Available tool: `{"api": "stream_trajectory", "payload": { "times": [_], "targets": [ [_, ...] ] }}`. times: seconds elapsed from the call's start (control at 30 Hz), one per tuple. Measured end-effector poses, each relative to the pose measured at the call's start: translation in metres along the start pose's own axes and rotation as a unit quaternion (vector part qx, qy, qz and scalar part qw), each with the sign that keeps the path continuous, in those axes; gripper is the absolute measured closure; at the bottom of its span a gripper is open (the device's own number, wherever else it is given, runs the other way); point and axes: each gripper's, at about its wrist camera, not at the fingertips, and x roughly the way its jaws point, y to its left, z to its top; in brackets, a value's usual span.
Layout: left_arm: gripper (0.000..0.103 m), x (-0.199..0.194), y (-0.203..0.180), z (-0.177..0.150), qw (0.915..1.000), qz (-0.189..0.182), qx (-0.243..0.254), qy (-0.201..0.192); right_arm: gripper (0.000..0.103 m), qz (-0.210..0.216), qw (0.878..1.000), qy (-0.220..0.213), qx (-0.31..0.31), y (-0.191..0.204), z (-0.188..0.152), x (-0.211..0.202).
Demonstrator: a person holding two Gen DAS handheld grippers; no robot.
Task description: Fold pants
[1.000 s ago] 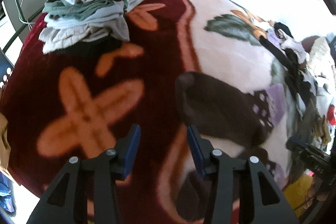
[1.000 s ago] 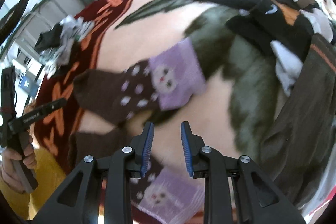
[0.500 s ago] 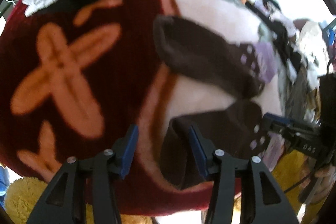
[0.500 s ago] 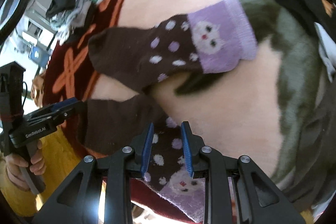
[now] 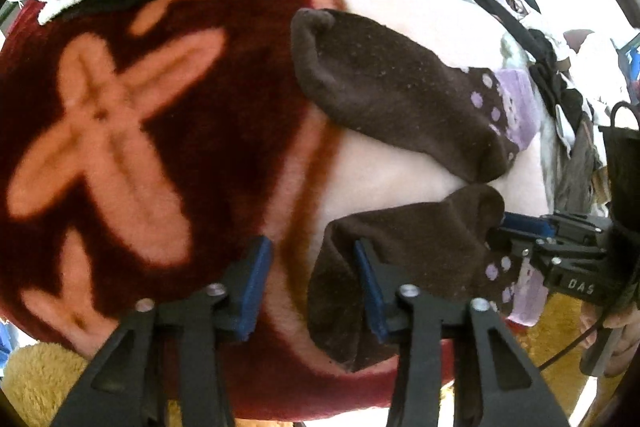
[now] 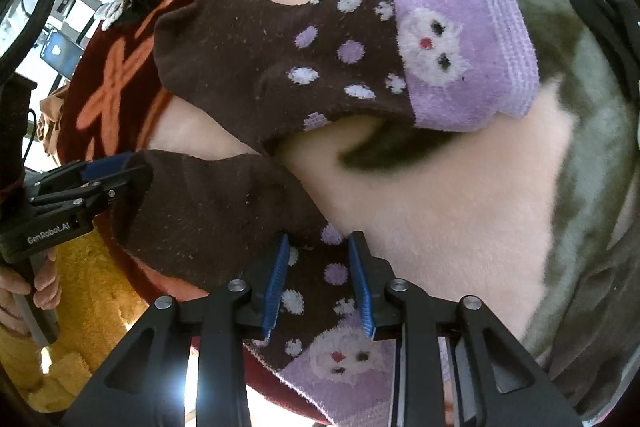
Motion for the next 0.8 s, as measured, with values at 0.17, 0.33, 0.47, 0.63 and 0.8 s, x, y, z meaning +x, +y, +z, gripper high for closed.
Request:
{"api": "stream_trajectory", "payload": {
  "times": [0.17,0.33,0.47,0.63,0.8],
  "targets": [
    [0.091,-0.003,-0.003,-0.003,0.9998,-0.02,0.006,-0.002,0.077,-0.008,1.0,-0.019,-0.018,0.005,-0.008,-0.005],
    [0.095,-0.018,-0.01,-0.005,0.9986,-0.037,0.027,-0.027,0.096,0.009,0.999,-0.039,-0.019,0.006,-0.009,-0.028],
    [0.095,-0.037,-0.014,0.003,0.9958,-0.046,0.045,-0.065,0.098,0.012,0.996,-0.083,-0.029,0.015,-0.005,-0.056],
    [0.096,-0.058,-0.021,0.02,0.9916,-0.054,0.06,-0.1,0.098,0.005,0.991,-0.124,-0.05,0.026,0.005,-0.088],
    [0.096,-0.086,-0.028,0.04,0.9858,-0.061,0.074,-0.138,0.101,-0.006,0.984,-0.161,-0.076,0.037,0.015,-0.122]
  ]
}}
